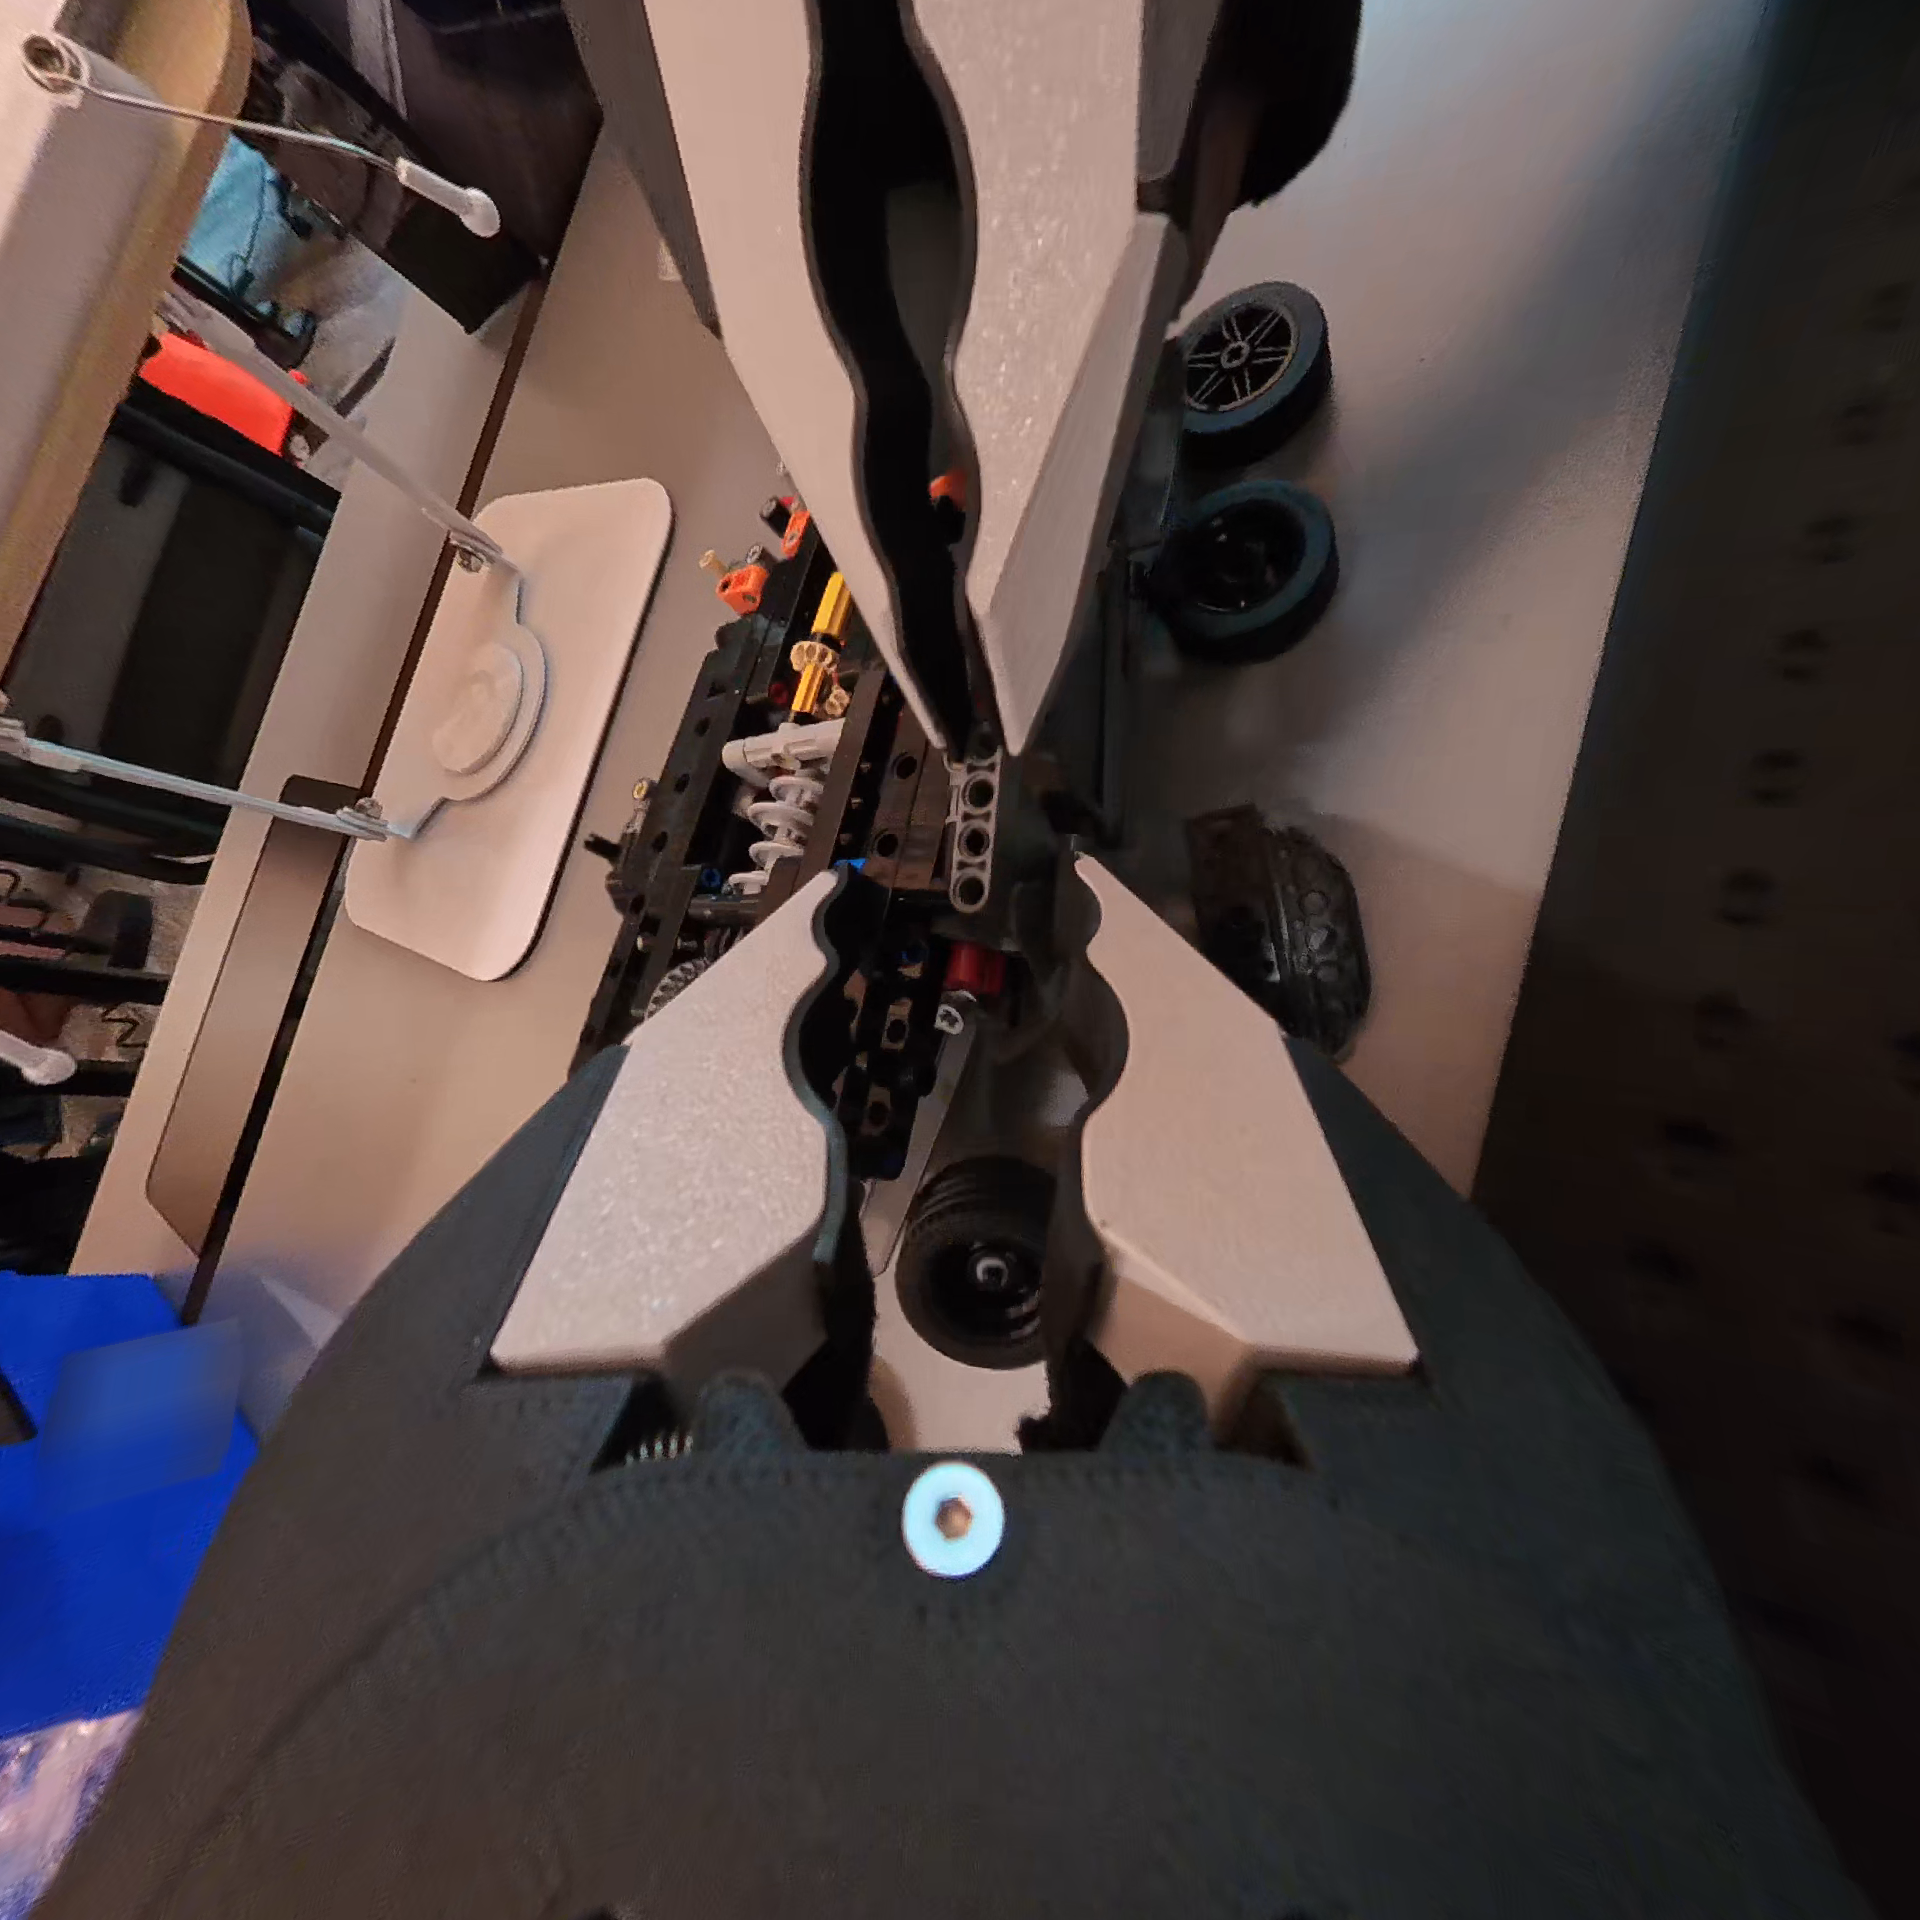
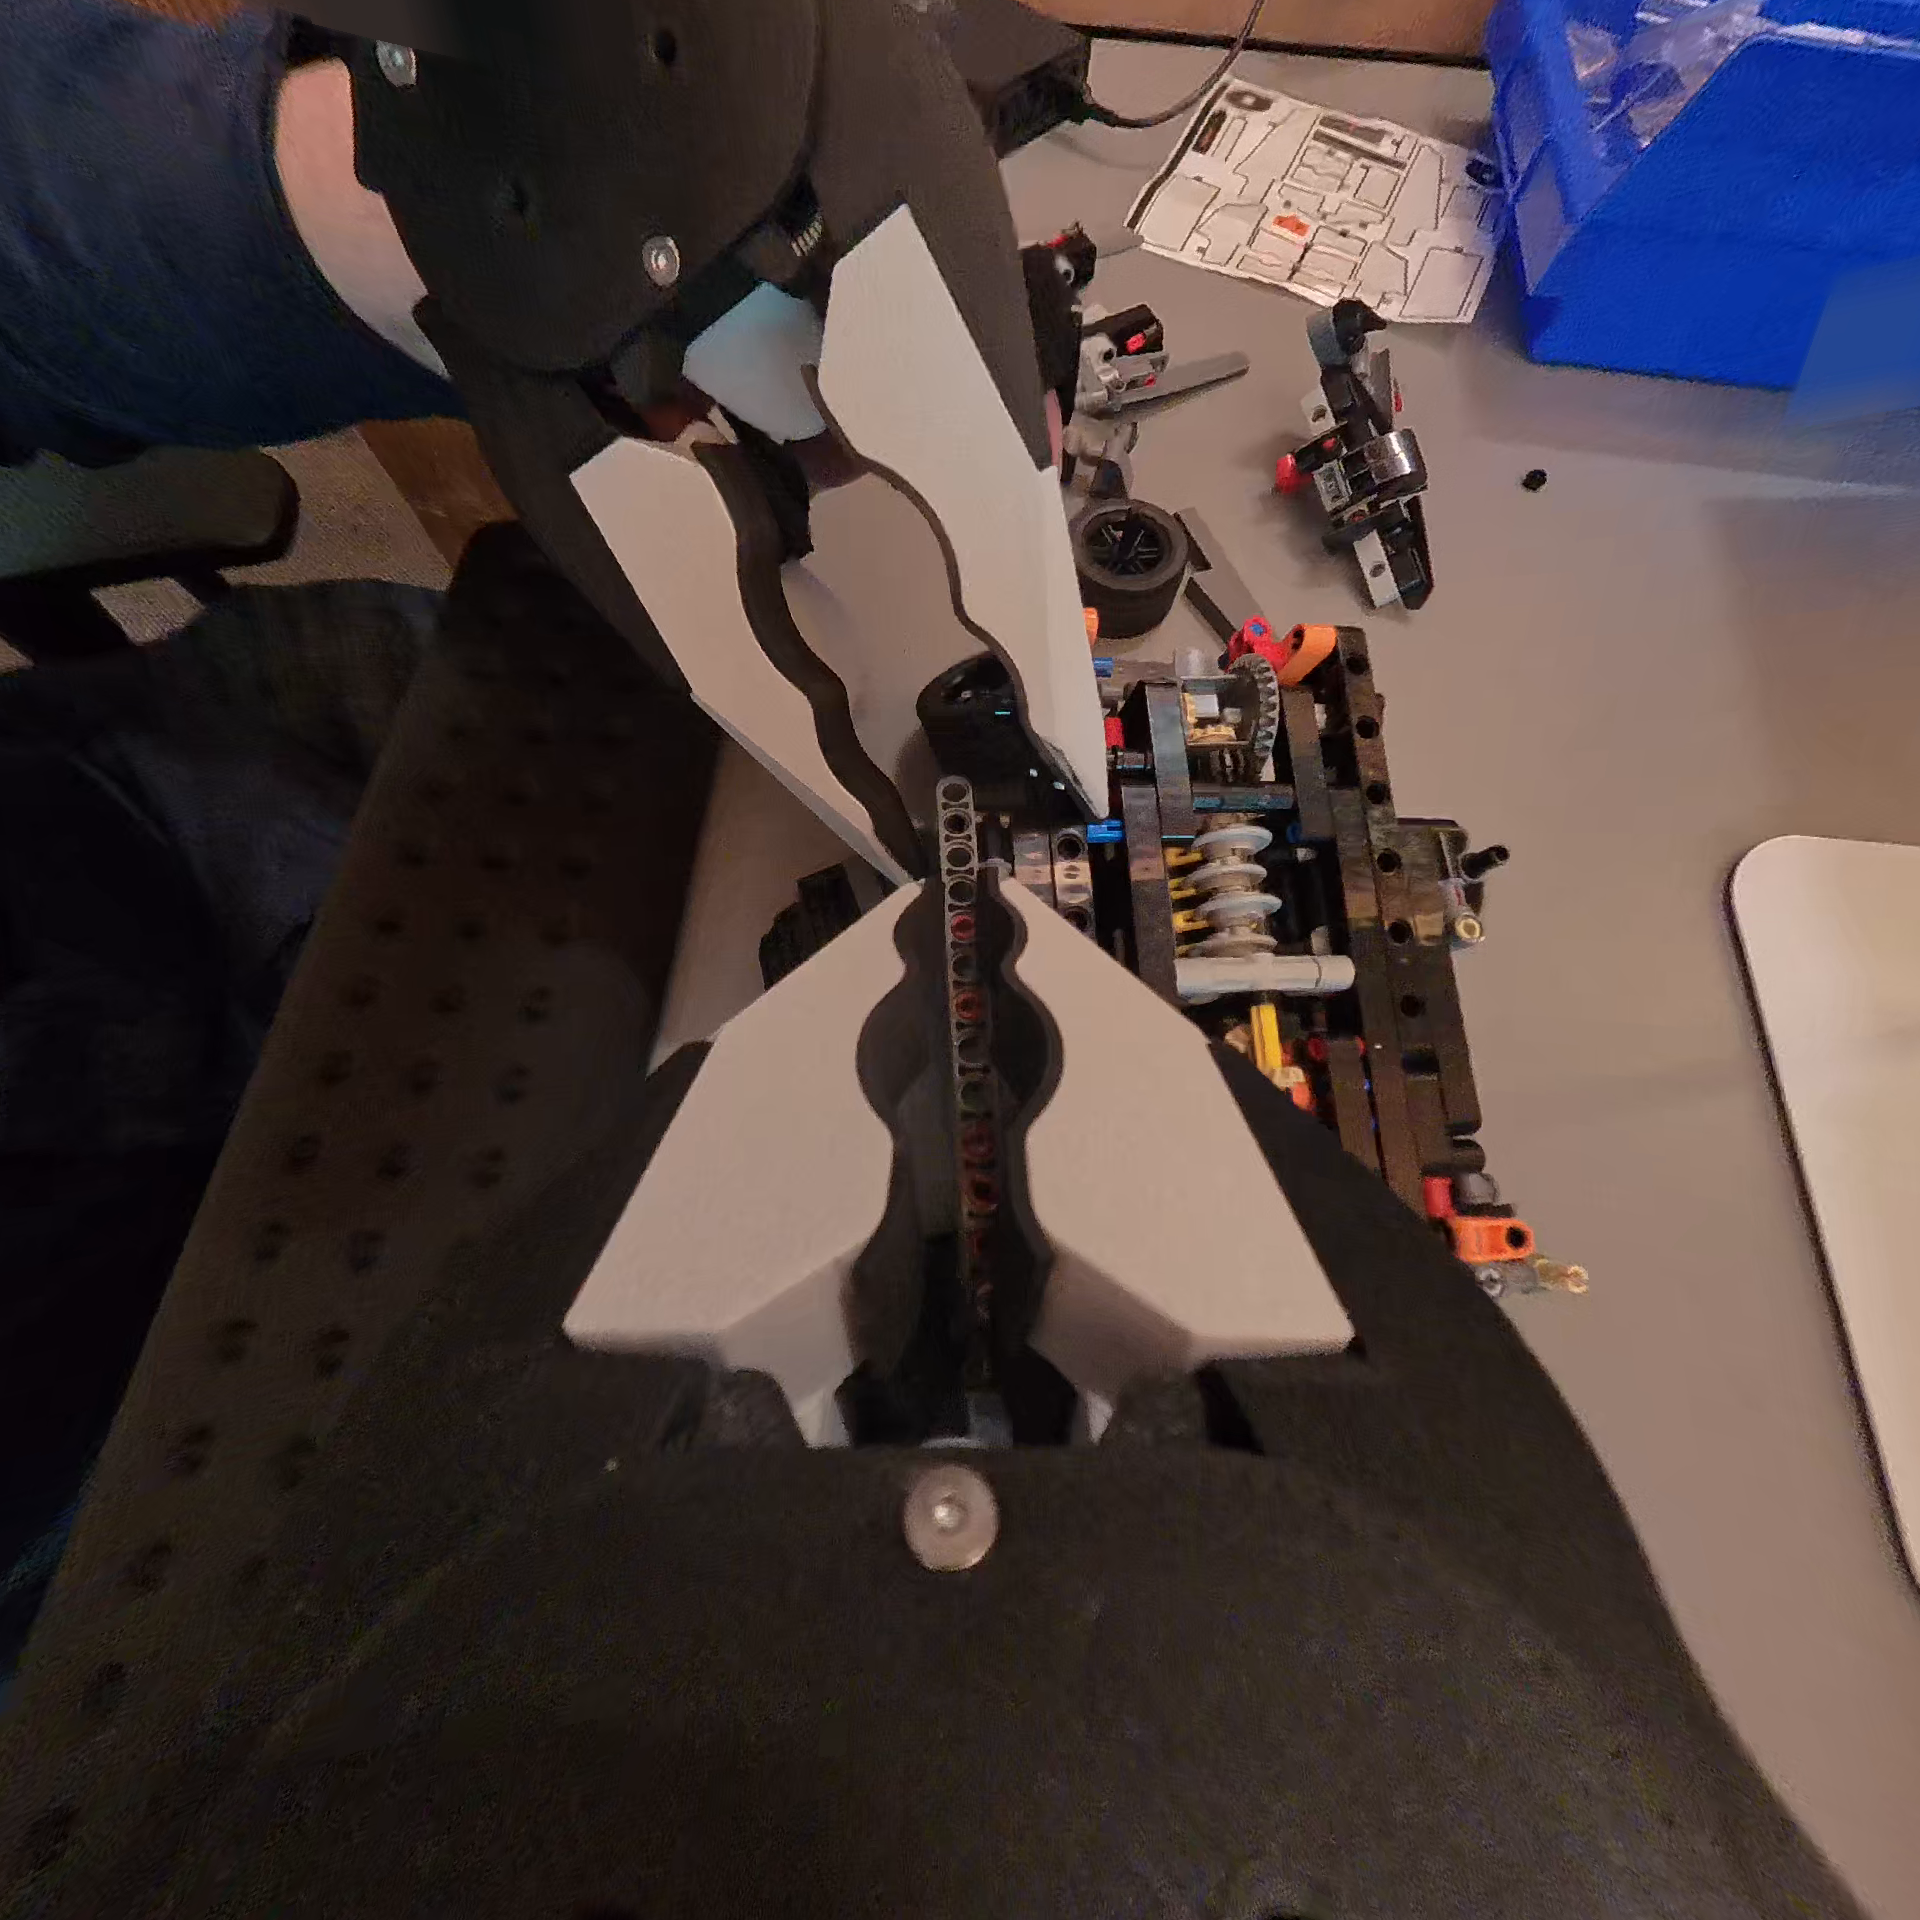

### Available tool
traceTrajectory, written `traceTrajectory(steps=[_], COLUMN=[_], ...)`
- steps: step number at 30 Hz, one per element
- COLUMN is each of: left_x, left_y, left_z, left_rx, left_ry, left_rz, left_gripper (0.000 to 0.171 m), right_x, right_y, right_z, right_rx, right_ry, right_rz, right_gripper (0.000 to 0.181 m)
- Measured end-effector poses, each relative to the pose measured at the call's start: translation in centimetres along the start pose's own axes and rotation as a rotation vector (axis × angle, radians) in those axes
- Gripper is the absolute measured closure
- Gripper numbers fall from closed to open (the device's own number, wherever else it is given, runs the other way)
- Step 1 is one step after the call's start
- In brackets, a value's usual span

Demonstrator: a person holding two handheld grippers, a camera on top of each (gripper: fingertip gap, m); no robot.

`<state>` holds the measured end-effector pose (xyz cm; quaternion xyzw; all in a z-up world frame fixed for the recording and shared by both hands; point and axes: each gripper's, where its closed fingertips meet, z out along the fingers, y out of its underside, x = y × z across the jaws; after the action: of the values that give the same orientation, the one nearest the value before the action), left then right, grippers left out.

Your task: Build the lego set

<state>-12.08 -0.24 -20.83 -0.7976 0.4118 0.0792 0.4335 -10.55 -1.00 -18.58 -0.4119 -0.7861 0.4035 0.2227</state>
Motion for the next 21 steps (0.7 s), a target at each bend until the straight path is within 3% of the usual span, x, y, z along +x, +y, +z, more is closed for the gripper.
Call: traceTrajectory(steps=[3, 5, 9, 13, 21], left_x=[-0.2, -0.2, -0.1, 0.0, 0.2], left_y=[-0.4, -0.6, -1.0, -1.0, -0.8], left_z=[0.2, 0.3, 0.5, 0.6, 0.9], left_rx=[0.017, 0.027, 0.036, 0.018, 0.034], left_ry=[0.003, -0.002, -0.015, -0.026, -0.029], left_rz=[-0.015, -0.011, 0.006, 0.016, 0.045], left_gripper=[0.136, 0.136, 0.136, 0.136, 0.137], right_x=[0.2, 0.3, -0.1, 0.0, -0.1], right_y=[0.2, 0.7, 0.4, 0.6, 0.8], right_z=[-0.3, -0.4, 0.5, 1.0, 1.1], right_rx=[0.044, -0.008, -0.093, -0.155, -0.094], right_ry=[-0.044, -0.044, 0.054, 0.103, 0.07], right_rz=[0.052, 0.038, -0.105, -0.15, -0.117], right_gripper=[0.178, 0.177, 0.169, 0.175, 0.177])
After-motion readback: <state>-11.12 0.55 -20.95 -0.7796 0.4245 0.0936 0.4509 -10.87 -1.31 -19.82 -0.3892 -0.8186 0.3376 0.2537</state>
